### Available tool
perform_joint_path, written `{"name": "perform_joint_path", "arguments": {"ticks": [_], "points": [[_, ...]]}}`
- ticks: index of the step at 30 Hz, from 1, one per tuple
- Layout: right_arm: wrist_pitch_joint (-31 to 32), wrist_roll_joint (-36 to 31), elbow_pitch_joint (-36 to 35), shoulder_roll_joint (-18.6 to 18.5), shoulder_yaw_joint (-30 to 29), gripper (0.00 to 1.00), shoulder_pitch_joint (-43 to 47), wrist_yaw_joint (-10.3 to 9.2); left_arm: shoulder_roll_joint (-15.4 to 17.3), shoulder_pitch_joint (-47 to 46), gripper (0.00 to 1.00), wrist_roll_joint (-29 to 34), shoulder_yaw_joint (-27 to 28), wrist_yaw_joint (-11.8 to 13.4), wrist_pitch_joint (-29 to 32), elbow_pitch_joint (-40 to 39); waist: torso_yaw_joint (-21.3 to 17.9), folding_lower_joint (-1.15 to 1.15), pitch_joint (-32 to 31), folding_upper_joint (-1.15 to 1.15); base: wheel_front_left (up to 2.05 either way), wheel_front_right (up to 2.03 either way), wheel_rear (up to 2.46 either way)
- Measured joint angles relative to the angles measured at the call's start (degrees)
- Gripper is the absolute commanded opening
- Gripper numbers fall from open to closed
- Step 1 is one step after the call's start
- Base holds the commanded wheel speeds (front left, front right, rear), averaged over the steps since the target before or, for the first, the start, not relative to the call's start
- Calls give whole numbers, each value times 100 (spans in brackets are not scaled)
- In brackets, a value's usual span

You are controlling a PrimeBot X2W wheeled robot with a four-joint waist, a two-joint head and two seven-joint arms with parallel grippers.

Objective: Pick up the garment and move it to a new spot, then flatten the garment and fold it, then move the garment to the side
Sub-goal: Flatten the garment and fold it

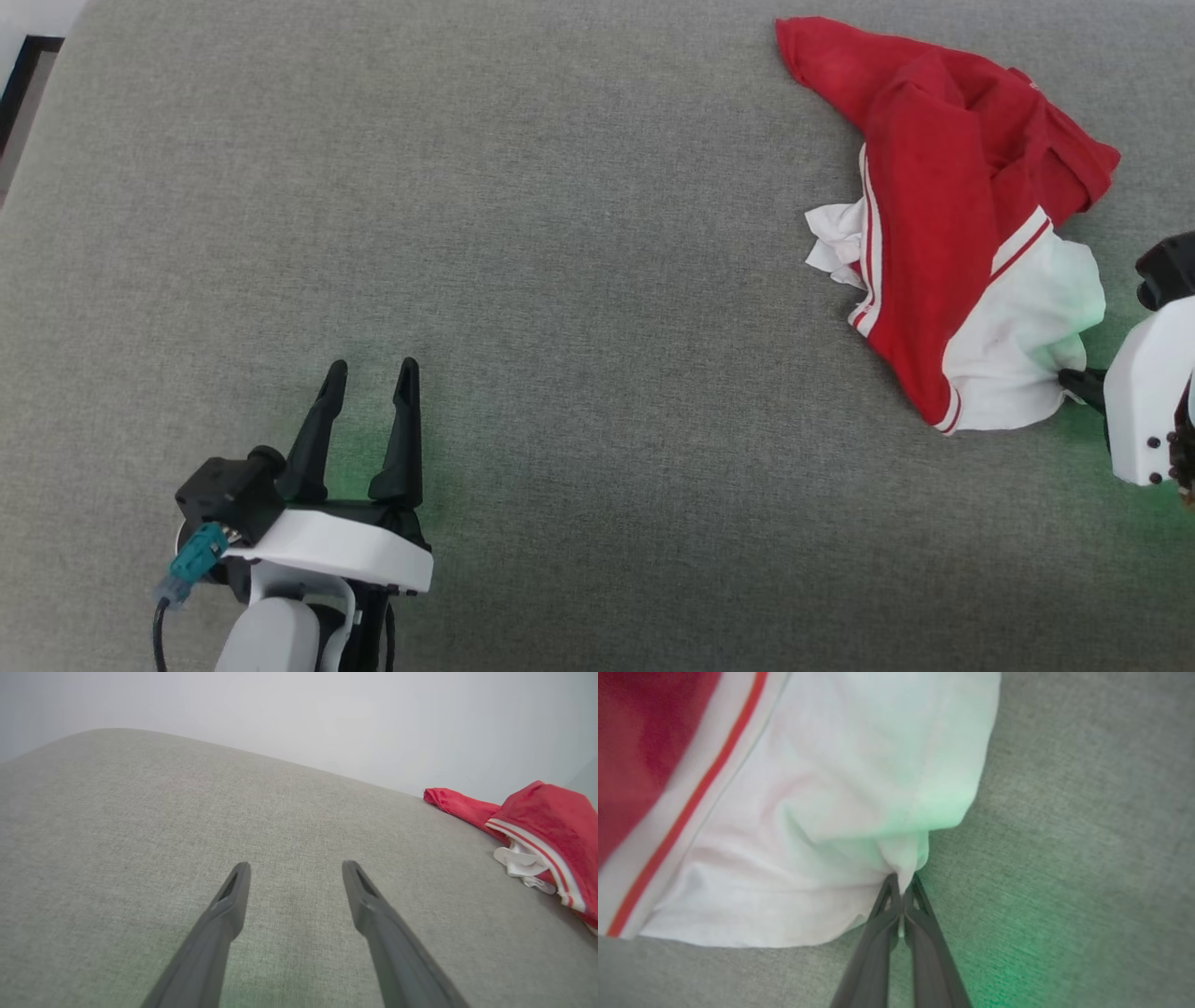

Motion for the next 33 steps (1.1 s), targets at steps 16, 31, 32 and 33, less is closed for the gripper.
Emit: {"name": "perform_joint_path", "arguments": {"ticks": [16, 31, 32, 33], "points": [[-965, -573, 450, 127, -2677, 0, 770, 1, 252, -220, 100, -26, -189, 0, 0, -29, -588, 0, 79, 0, 0, 0, 0], [-2031, -1507, 1290, 715, -3628, 100, 367, 0, 573, -348, 100, -212, -528, -1, 0, 141, -758, 0, 178, 0, 0, 0, 0], [-2191, -1546, 1302, 748, -3673, 100, 337, 0, 621, -397, 100, -267, -630, -1, 0, 151, -775, 0, 163, 0, 0, 0, 0], [-2351, -1582, 1315, 783, -3709, 100, 299, -1, 684, -472, 100, -304, -743, -1, 0, 147, -796, 0, 145, 0, 0, 0, 0]]}}
